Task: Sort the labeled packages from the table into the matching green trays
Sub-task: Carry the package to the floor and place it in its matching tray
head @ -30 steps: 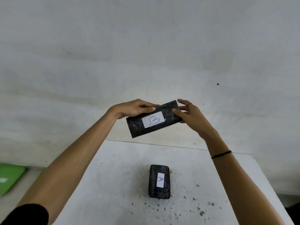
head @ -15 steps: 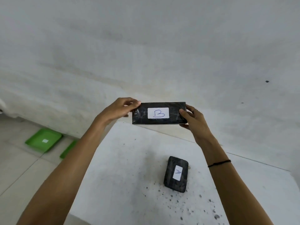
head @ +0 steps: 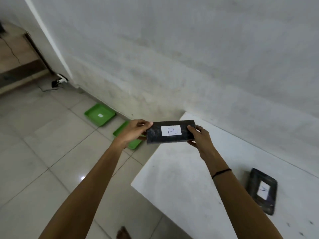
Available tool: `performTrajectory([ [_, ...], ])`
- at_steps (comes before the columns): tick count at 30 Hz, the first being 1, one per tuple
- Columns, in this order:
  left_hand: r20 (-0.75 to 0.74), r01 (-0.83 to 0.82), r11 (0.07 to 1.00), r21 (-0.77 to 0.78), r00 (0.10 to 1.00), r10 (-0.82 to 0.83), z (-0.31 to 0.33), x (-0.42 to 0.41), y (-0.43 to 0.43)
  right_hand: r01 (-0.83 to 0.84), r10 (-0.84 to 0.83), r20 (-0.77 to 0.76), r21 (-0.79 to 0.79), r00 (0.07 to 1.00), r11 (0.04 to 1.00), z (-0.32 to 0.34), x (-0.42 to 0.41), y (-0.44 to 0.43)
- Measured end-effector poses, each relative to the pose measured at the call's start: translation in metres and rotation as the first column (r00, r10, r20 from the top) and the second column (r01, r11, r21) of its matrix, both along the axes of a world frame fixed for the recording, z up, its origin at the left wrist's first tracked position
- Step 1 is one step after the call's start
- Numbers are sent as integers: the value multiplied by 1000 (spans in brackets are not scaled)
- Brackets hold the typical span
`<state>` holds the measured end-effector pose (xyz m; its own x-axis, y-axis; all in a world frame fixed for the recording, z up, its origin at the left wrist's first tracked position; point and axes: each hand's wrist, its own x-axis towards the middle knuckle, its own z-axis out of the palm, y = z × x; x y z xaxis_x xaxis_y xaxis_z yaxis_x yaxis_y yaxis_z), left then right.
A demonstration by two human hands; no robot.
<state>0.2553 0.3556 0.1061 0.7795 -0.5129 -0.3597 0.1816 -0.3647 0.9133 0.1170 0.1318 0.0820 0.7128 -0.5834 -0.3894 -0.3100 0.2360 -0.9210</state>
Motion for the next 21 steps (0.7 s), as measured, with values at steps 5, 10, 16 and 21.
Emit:
performTrajectory([
  [5, -51, -178, 979, -94, 983, 174, -23, 53, 63, 37, -35, -37, 34, 999, 999, -16, 74, 76],
  [10, -129, -224, 971, -86, 969, 212, -39, 109, 121, 48, -46, -55, 38, 997, 998, -21, 139, 135],
  [16, -91, -179, 979, -95, 981, 171, -41, 187, 163, 90, -87, -41, 74, 995, 993, -16, 214, 172],
  [21, 2, -119, 985, -121, 993, 121, -13, 291, 166, 161, -165, 30, 106, 986, 981, -3, 298, 182],
])
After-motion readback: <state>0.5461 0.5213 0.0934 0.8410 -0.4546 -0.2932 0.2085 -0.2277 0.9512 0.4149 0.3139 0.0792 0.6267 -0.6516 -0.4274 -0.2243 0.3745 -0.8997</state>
